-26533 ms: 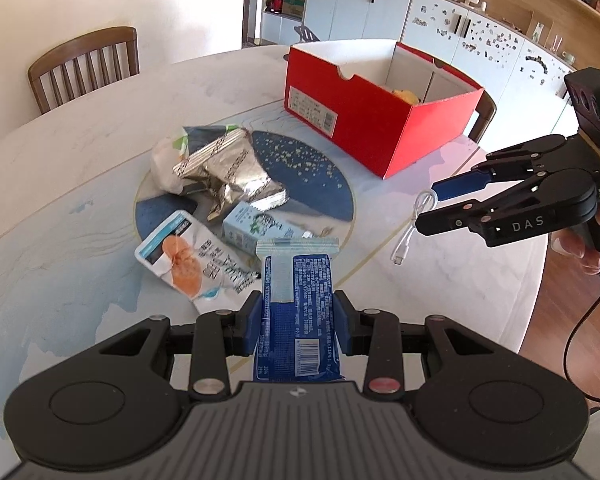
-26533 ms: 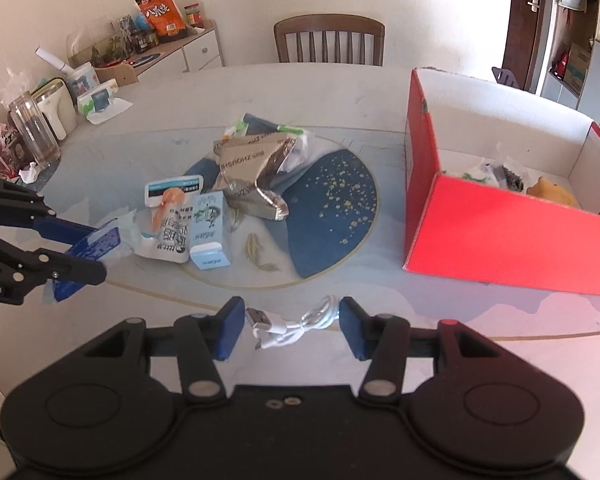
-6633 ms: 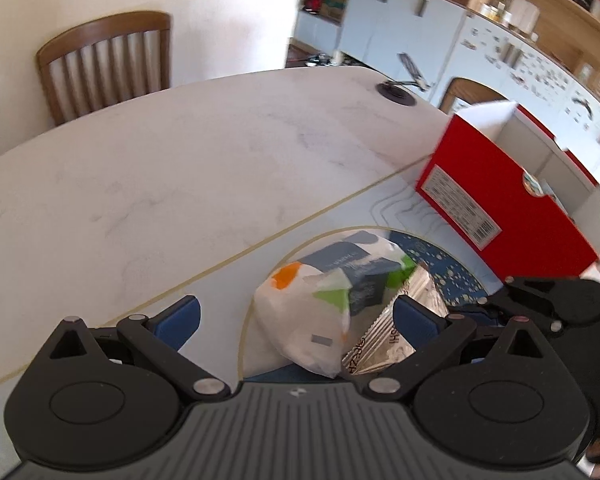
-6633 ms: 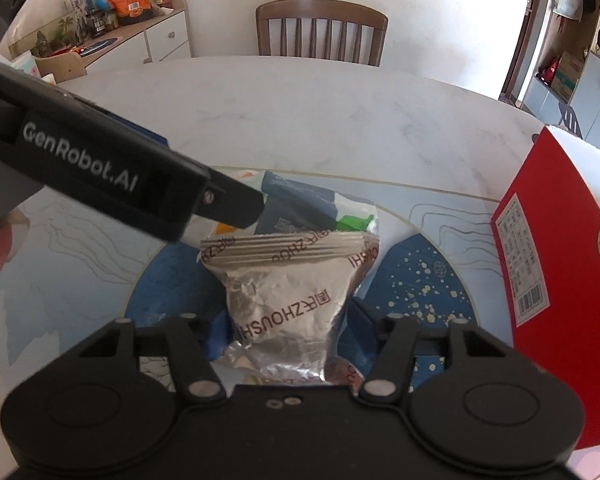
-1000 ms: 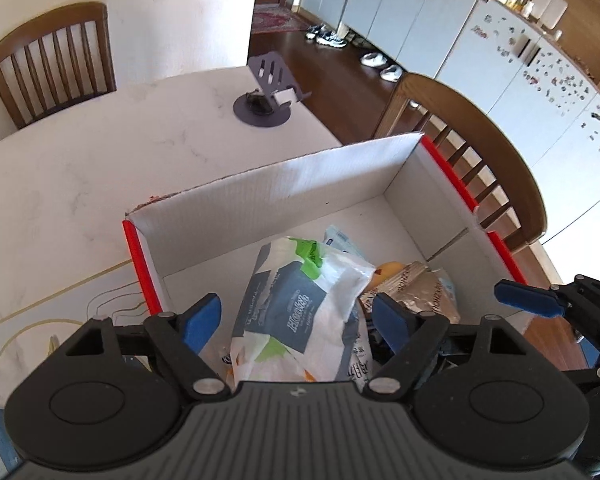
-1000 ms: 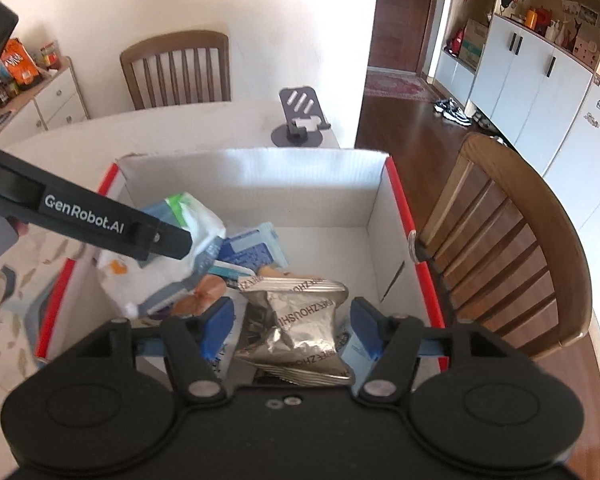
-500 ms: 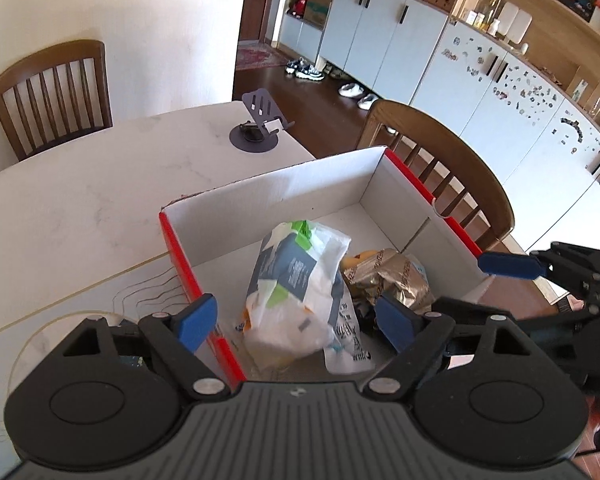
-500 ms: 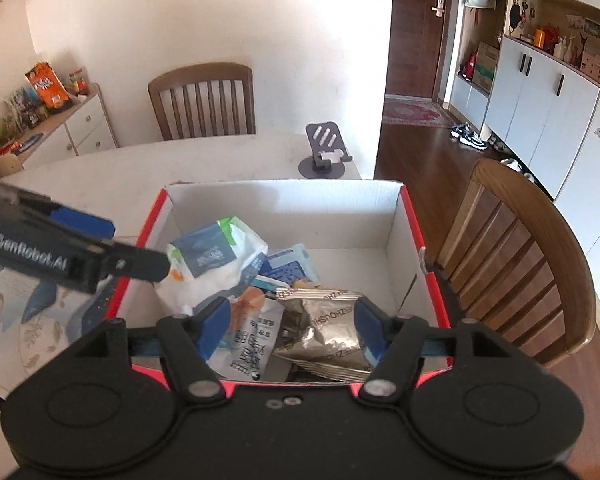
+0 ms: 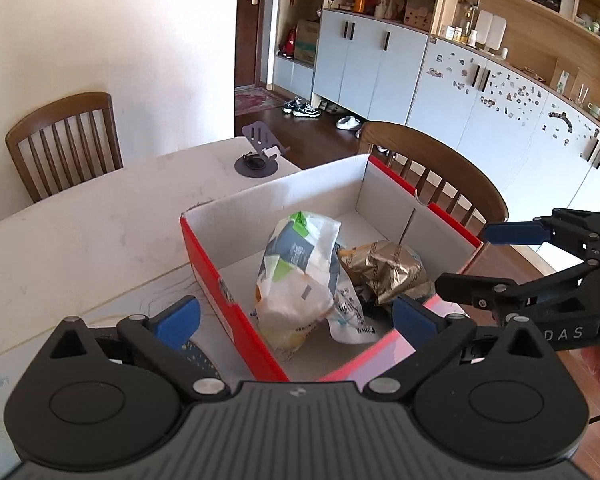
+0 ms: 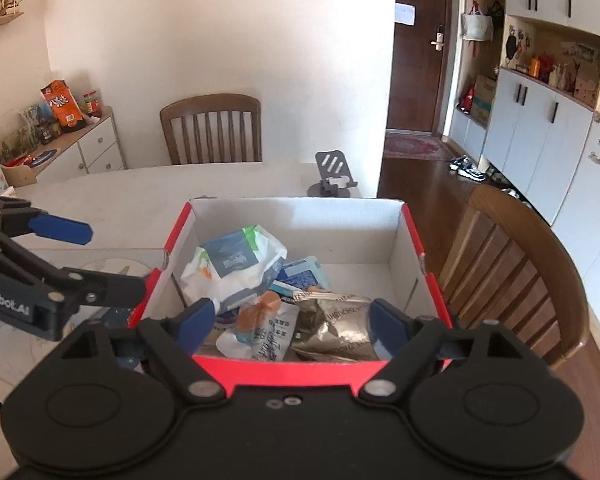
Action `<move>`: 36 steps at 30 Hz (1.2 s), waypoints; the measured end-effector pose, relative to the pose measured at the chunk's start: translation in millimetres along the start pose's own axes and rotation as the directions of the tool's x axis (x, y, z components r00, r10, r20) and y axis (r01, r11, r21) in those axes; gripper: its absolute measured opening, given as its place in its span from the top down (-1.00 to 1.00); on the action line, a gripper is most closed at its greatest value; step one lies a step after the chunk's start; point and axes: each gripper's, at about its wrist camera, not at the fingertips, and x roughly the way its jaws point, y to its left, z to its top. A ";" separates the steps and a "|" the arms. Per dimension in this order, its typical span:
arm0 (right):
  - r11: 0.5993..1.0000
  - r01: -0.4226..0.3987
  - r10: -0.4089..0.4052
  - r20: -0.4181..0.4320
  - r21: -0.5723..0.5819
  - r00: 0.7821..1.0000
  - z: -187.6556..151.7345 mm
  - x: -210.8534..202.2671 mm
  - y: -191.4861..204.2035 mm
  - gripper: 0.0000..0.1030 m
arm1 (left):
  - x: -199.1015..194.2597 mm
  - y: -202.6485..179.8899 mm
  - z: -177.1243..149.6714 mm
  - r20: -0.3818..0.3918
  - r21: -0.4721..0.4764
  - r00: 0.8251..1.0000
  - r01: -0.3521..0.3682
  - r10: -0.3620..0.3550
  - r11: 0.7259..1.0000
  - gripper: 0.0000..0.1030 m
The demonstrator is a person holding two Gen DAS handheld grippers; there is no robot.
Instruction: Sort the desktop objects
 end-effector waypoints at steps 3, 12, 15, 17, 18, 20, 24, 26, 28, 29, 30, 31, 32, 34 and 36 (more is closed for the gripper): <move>1.000 -0.015 0.015 0.008 0.012 1.000 -3.6 -6.0 1.0 -0.67 | -2.7 0.7 -6.4 -0.007 -0.012 1.000 -0.007 0.007 1.000 -1.00; 0.997 0.007 -0.009 0.029 0.071 1.000 -15.4 -17.9 2.5 -0.70 | -6.1 0.1 -20.3 -0.026 -0.011 0.999 -0.023 0.023 1.000 -1.00; 0.997 0.009 -0.011 0.027 0.081 1.000 -19.8 -18.3 2.0 -0.70 | -7.5 -2.6 -26.7 -0.030 0.003 0.999 -0.026 0.026 1.000 -1.00; 0.996 0.014 -0.016 0.022 0.083 1.000 -22.6 -17.8 2.1 -0.70 | -7.2 -5.4 -31.2 -0.036 0.019 0.999 -0.031 0.032 0.999 -1.00; 0.996 0.018 -0.019 0.021 0.084 1.000 -23.8 -17.5 2.0 -0.70 | -6.7 -6.9 -33.1 -0.043 0.026 0.998 -0.035 0.037 0.999 -1.00; 0.996 0.019 -0.020 0.016 0.086 1.000 -26.3 -17.5 2.1 -0.70 | -6.4 -8.5 -35.4 -0.049 0.035 0.998 -0.038 0.040 0.999 -1.00; 0.996 0.022 -0.022 0.010 0.088 1.000 -30.0 -16.9 4.4 -0.70 | -7.5 -8.9 -37.1 -0.050 0.027 0.998 -0.025 0.026 0.999 -1.00; 0.995 0.020 -0.021 0.008 0.095 1.000 -31.8 -16.5 4.3 -0.70 | -8.5 -9.2 -37.7 -0.044 0.026 0.999 -0.020 0.021 0.999 -1.00; 0.994 0.023 -0.023 0.004 0.105 1.000 -34.1 -15.8 4.4 -0.70 | -10.0 -9.7 -38.5 -0.035 0.032 0.999 -0.019 0.020 0.999 -1.00; 0.994 0.022 -0.023 0.004 0.109 1.000 -35.2 -15.9 4.5 -0.70 | -10.5 -10.9 -38.7 -0.034 0.038 0.999 -0.014 0.015 0.999 -1.00; 0.994 0.020 -0.020 0.003 0.111 1.000 -36.2 -16.1 4.9 -0.70 | -11.4 -12.0 -39.0 -0.029 0.042 0.999 -0.018 0.019 0.999 -1.00; 0.994 0.020 -0.020 0.002 0.111 1.000 -37.1 -16.4 5.2 -0.70 | -12.2 -13.4 -39.4 -0.026 0.049 0.999 -0.021 0.023 0.999 -1.00; 0.994 0.022 -0.022 0.002 0.112 1.000 -37.8 -16.9 5.5 -0.70 | -12.6 -14.3 -39.3 -0.026 0.054 1.000 -0.016 0.017 0.998 -1.00; 0.993 0.024 -0.024 -0.001 0.119 1.000 -38.9 -17.2 5.2 -0.70 | -12.8 -15.5 -39.3 -0.030 0.053 0.999 -0.011 0.012 0.999 -1.00; 0.991 0.025 -0.025 -0.005 0.132 1.000 -40.5 -17.4 3.9 -0.70 | -12.7 -16.8 -39.9 -0.034 0.056 0.999 -0.003 0.005 0.998 -1.00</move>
